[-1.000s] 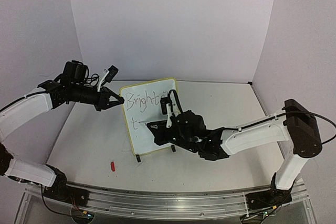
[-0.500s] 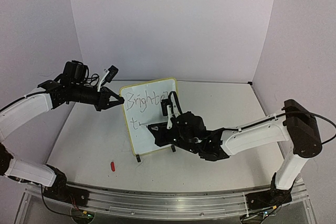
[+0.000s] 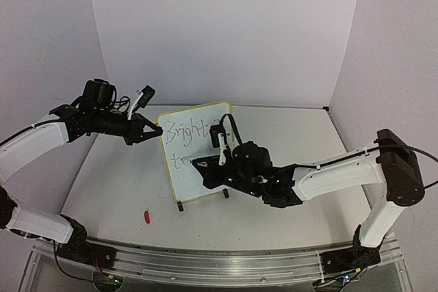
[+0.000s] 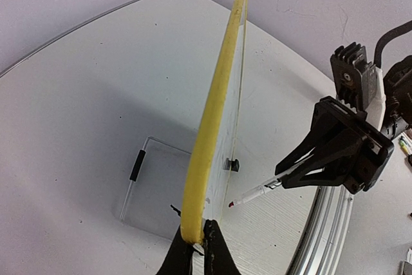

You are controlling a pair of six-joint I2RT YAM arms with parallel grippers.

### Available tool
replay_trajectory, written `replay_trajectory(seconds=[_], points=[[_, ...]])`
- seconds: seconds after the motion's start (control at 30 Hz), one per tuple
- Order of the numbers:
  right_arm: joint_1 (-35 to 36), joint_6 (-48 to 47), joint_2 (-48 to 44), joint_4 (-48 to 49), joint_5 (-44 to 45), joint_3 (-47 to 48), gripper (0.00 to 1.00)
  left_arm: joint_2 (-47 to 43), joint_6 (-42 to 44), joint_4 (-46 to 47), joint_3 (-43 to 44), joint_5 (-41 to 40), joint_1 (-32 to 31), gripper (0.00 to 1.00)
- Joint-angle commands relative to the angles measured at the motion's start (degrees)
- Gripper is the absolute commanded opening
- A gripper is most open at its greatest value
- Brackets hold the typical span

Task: Write a sentence on the whiteboard
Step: Write on the whiteboard at the center of the board.

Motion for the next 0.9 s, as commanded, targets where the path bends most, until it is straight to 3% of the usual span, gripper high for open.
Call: replay_trajectory(seconds=[0.0, 0.87], points=[[0.23, -1.68, -2.38, -0.04, 1.30, 1.61, 0.00, 2.12, 3.46, -6.55, -1.22, -5.37, -1.15, 0.00], [0.19, -2.32, 0.33, 0.07, 4.70, 3.77, 0.00, 2.33, 3.50, -6.65, -1.24, -5.59, -1.50, 0.00]])
